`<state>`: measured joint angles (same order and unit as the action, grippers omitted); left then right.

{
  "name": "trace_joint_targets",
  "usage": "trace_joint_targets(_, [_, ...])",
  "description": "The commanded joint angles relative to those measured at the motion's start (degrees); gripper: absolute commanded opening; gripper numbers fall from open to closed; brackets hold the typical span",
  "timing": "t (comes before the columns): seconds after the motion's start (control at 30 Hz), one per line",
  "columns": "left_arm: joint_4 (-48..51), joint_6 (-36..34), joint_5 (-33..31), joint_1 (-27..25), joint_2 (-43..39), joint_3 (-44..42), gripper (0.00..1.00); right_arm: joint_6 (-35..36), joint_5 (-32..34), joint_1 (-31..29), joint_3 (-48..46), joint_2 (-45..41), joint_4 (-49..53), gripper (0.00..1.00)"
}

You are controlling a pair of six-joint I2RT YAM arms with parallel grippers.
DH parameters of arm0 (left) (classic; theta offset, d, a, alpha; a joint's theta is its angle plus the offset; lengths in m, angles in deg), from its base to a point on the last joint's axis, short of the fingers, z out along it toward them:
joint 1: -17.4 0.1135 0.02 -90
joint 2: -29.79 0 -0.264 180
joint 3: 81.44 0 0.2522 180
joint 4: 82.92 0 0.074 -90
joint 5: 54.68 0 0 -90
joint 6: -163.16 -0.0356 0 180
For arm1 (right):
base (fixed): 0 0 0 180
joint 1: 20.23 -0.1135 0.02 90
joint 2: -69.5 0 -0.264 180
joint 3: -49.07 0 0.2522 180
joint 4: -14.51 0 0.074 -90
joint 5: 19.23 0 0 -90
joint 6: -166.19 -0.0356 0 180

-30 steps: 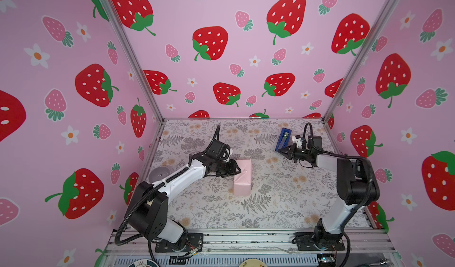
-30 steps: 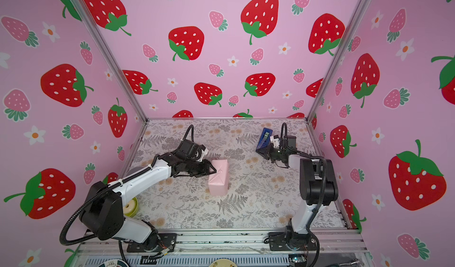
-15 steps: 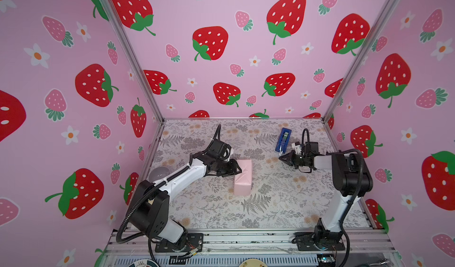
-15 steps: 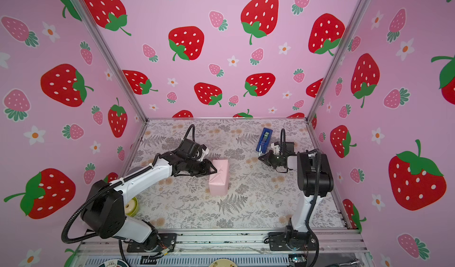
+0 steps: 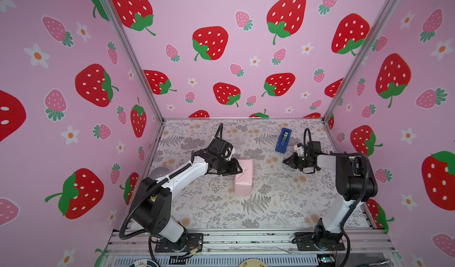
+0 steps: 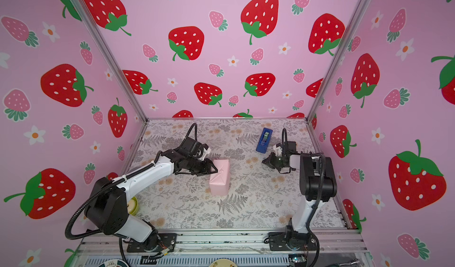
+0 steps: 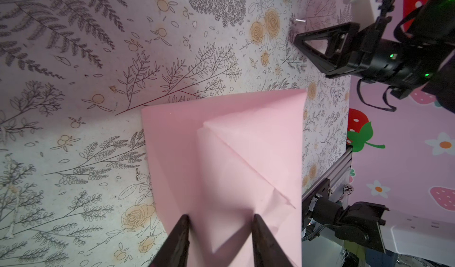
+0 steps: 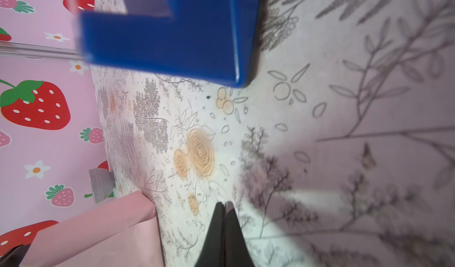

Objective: Wrap the gift box in paper

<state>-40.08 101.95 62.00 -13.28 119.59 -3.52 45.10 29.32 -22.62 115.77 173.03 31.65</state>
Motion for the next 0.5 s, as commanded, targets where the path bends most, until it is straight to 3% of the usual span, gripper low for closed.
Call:
trace_joint_targets(0.0, [9.0, -5.1, -5.0, -0.7, 5.3, 0.9, 0.43, 2.7, -0.7, -0.8, 0.0, -7.0, 5.7, 0.00])
trace_joint_targets(0.2, [13.4, -12.7, -4.7, -1.6, 9.9, 7.3, 0.44, 5.3, -1.7, -4.1, 1.2, -16.6, 14.3, 0.00])
trace_joint_targets(0.47, [17.9, -21.2, -3.6, -4.0, 16.3, 14.8, 0.44, 9.5, -5.0, -13.8, 5.2, -24.1, 23.7, 0.00])
